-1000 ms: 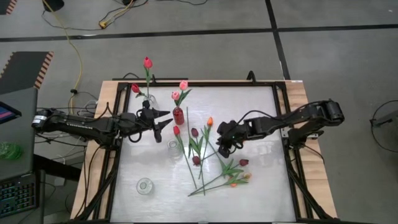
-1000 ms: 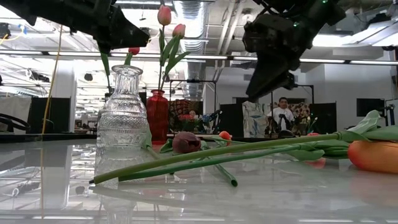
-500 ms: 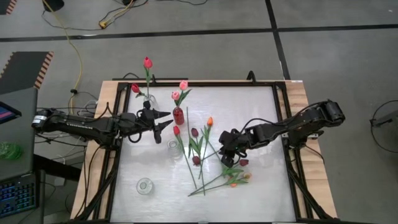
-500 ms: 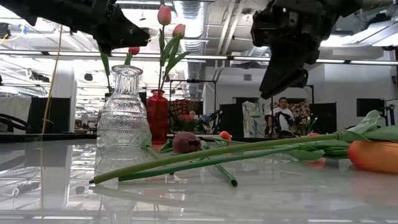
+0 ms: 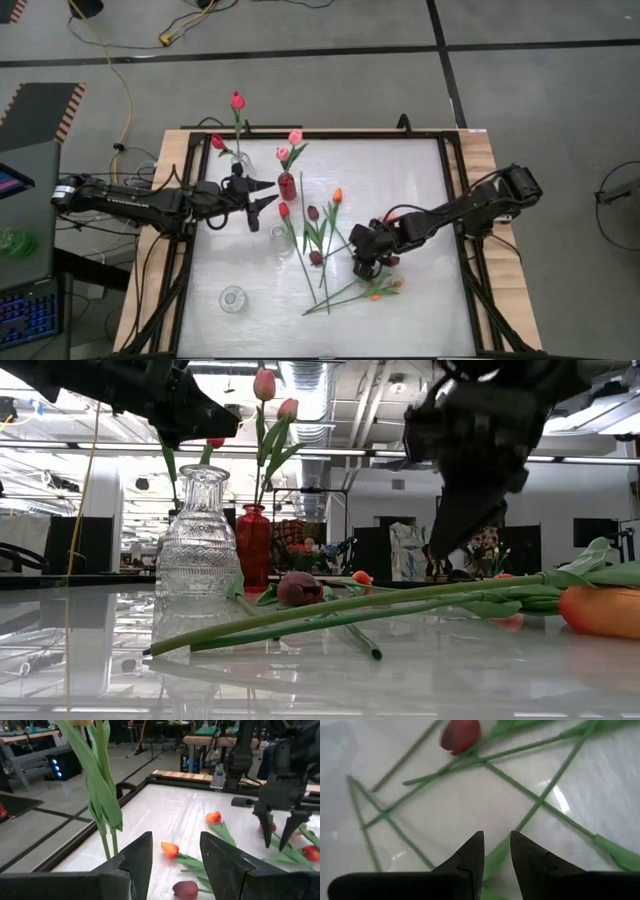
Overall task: Sort flowers into vase by color
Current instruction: Put the orange tulip into the middle transparent vase
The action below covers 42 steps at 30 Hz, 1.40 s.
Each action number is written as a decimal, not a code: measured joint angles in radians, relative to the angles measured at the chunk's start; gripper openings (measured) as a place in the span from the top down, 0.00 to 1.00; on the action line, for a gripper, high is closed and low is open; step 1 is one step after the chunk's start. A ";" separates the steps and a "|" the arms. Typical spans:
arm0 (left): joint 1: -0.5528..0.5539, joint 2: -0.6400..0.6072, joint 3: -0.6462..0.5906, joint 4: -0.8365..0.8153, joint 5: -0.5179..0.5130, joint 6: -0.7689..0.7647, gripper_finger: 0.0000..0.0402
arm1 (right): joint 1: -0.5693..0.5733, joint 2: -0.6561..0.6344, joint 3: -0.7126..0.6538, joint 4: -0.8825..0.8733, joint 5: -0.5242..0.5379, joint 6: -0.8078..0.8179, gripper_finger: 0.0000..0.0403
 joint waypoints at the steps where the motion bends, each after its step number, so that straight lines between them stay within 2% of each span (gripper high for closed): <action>1: 0.000 0.000 0.000 -0.001 0.000 0.000 0.62 | -0.002 0.014 0.000 -0.001 0.000 0.004 0.69; 13: 0.000 0.000 0.000 -0.005 0.000 0.000 0.62 | -0.015 0.111 0.001 0.006 -0.008 0.003 0.69; 27: 0.000 0.000 0.000 -0.005 -0.001 -0.002 0.62 | -0.019 0.109 0.028 0.037 -0.031 0.027 0.69; 42: 0.000 0.000 0.000 -0.005 -0.001 -0.002 0.62 | -0.014 0.115 0.029 -0.008 -0.033 0.027 0.69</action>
